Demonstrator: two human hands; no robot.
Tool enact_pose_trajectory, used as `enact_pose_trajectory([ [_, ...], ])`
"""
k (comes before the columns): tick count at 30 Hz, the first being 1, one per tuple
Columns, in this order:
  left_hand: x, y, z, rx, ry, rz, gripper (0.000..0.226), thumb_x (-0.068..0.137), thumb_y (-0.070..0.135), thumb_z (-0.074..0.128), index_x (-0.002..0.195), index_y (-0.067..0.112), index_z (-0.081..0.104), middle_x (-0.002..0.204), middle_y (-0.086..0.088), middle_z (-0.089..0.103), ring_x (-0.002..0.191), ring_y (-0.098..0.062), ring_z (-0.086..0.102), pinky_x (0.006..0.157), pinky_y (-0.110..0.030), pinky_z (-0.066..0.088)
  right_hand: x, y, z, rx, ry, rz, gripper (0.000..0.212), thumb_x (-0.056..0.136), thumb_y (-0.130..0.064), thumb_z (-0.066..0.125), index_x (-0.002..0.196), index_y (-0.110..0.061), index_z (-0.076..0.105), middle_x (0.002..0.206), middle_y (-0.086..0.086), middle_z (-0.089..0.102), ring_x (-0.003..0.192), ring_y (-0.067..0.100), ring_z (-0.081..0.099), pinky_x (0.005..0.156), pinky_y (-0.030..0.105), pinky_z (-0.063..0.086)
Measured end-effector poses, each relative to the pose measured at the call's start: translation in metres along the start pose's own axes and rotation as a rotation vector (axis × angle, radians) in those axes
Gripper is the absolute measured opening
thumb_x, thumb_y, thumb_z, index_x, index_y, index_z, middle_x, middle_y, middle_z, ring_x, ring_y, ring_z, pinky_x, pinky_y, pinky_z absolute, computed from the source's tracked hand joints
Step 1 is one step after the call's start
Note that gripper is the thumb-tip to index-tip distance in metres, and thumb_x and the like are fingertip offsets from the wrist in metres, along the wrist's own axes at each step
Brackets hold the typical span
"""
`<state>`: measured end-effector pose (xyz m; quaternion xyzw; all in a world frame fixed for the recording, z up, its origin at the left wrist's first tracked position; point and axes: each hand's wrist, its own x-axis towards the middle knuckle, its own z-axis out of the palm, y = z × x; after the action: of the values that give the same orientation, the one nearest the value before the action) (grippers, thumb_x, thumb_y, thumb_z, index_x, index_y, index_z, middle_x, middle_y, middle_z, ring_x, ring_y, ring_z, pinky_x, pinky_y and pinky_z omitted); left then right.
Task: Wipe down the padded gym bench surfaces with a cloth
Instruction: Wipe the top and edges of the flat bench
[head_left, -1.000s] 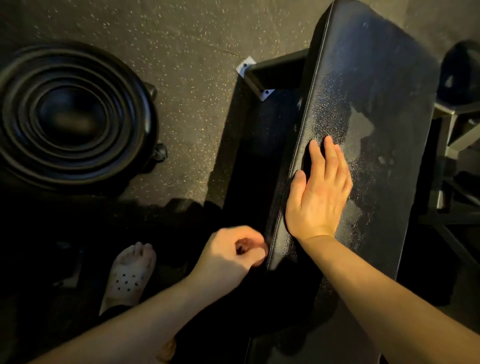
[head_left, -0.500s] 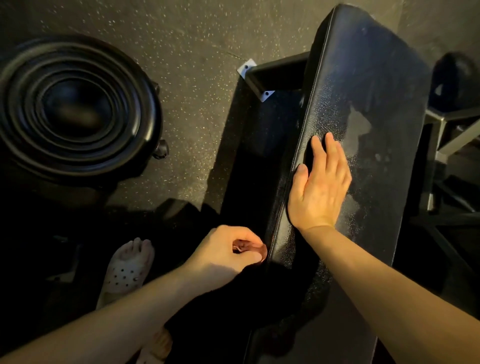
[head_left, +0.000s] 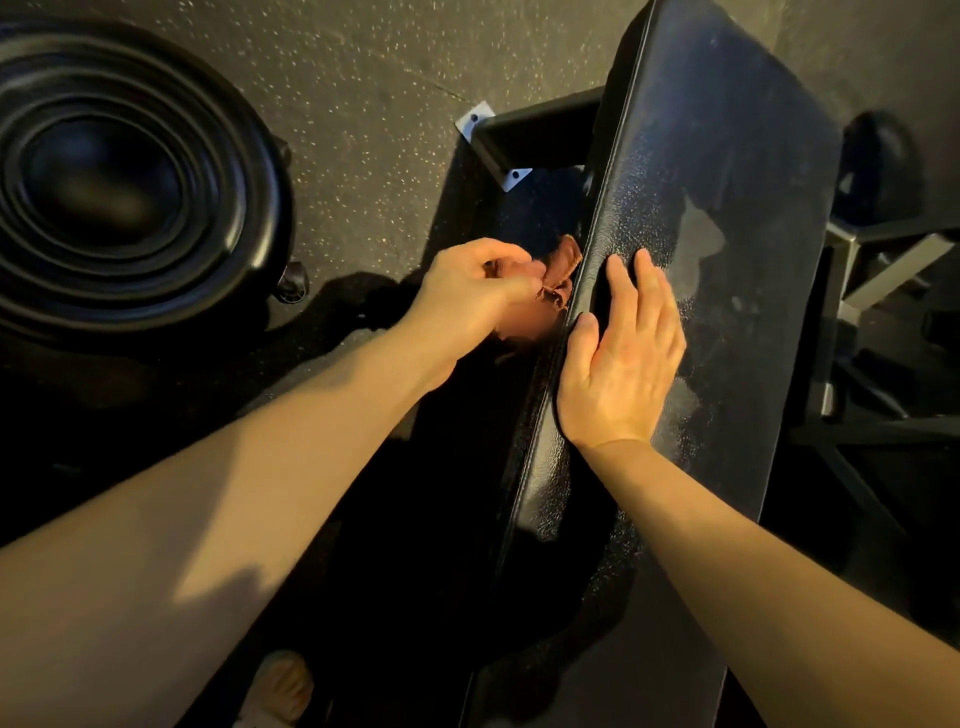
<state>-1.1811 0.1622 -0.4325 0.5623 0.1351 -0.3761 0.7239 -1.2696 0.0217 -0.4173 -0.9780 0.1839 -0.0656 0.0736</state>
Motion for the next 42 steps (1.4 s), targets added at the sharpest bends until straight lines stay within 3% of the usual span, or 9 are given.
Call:
enact_pose_trajectory([
  [11, -0.081, -0.065, -0.014, 0.228, -0.044, -0.005, 0.035, 0.079, 0.009, 0.082, 0.1, 0.036, 0.071, 0.097, -0.004, 0.075, 0.082, -0.009, 0.072, 0.07, -0.026, 0.06, 0.0, 0.0, 0.001, 0.007, 0.011, 0.011, 0.052, 0.101, -0.028, 0.039, 0.152, -0.02, 0.042, 0.165, 0.002, 0.03, 0.154, 0.022, 0.022, 0.123, 0.047, 0.019],
  [15, -0.112, -0.069, -0.016, 0.183, -0.047, -0.042, 0.027, 0.084, -0.002, 0.079, 0.093, 0.022, 0.074, 0.081, 0.001, 0.073, 0.071, -0.003, 0.067, 0.065, -0.019, 0.056, 0.0, 0.0, 0.001, 0.02, 0.016, 0.014, 0.052, 0.1, -0.029, 0.039, 0.152, -0.019, 0.042, 0.164, 0.002, 0.031, 0.153, 0.022, 0.022, 0.123, 0.048, 0.02],
  [21, -0.023, -0.018, 0.021, 0.28, 0.205, 0.187, 0.028, 0.087, 0.018, 0.079, 0.114, 0.025, 0.077, 0.099, 0.013, 0.076, 0.094, -0.001, 0.07, 0.092, -0.029, 0.058, -0.001, 0.0, -0.001, 0.021, 0.022, 0.0, 0.052, 0.101, -0.028, 0.037, 0.152, -0.019, 0.042, 0.165, 0.003, 0.031, 0.153, 0.022, 0.023, 0.123, 0.048, 0.02],
  [25, -0.07, -0.054, 0.011, 0.15, 0.12, 0.055, 0.029, 0.084, 0.013, 0.08, 0.103, 0.035, 0.079, 0.095, 0.005, 0.079, 0.091, -0.016, 0.075, 0.081, -0.037, 0.063, -0.001, 0.0, -0.001, 0.014, 0.023, 0.013, 0.051, 0.102, -0.026, 0.039, 0.152, -0.019, 0.043, 0.164, 0.003, 0.031, 0.153, 0.022, 0.022, 0.123, 0.048, 0.02],
  [30, -0.144, -0.09, -0.023, 0.372, -0.077, -0.08, 0.033, 0.082, 0.006, 0.082, 0.082, 0.039, 0.076, 0.082, 0.015, 0.077, 0.078, 0.005, 0.069, 0.073, -0.012, 0.05, -0.001, -0.001, -0.001, 0.008, 0.005, 0.013, 0.05, 0.103, -0.026, 0.038, 0.152, -0.019, 0.042, 0.165, 0.002, 0.03, 0.154, 0.023, 0.022, 0.123, 0.049, 0.02],
  [32, -0.138, -0.084, -0.028, 0.429, -0.152, -0.083, 0.015, 0.081, 0.013, 0.081, 0.084, 0.027, 0.079, 0.083, 0.004, 0.077, 0.079, -0.001, 0.07, 0.077, -0.029, 0.059, -0.001, -0.001, -0.002, 0.014, 0.005, 0.019, 0.05, 0.102, -0.026, 0.038, 0.152, -0.02, 0.042, 0.165, 0.002, 0.03, 0.154, 0.022, 0.022, 0.123, 0.048, 0.02],
  [35, -0.091, -0.057, -0.015, 0.386, -0.054, 0.01, 0.015, 0.079, 0.013, 0.076, 0.086, 0.026, 0.078, 0.082, -0.001, 0.077, 0.079, -0.015, 0.075, 0.077, -0.043, 0.062, -0.001, -0.001, -0.001, 0.015, 0.01, 0.013, 0.051, 0.102, -0.025, 0.039, 0.152, -0.02, 0.042, 0.165, 0.002, 0.031, 0.153, 0.023, 0.023, 0.123, 0.049, 0.021],
  [38, -0.055, -0.04, 0.0, 0.346, 0.076, 0.04, 0.026, 0.083, 0.014, 0.079, 0.091, 0.038, 0.075, 0.091, 0.009, 0.078, 0.089, -0.011, 0.075, 0.085, -0.04, 0.062, -0.001, 0.0, -0.001, 0.009, 0.011, 0.006, 0.05, 0.102, -0.025, 0.038, 0.152, -0.02, 0.041, 0.165, 0.002, 0.03, 0.154, 0.023, 0.022, 0.122, 0.049, 0.021],
  [42, -0.102, -0.075, -0.008, 0.296, 0.0, -0.028, 0.014, 0.084, 0.006, 0.076, 0.091, 0.018, 0.076, 0.079, 0.003, 0.073, 0.07, -0.001, 0.066, 0.069, -0.025, 0.057, -0.001, 0.002, -0.002, 0.01, 0.001, 0.008, 0.05, 0.103, -0.026, 0.037, 0.153, -0.018, 0.041, 0.165, 0.003, 0.029, 0.154, 0.023, 0.021, 0.123, 0.049, 0.02],
])
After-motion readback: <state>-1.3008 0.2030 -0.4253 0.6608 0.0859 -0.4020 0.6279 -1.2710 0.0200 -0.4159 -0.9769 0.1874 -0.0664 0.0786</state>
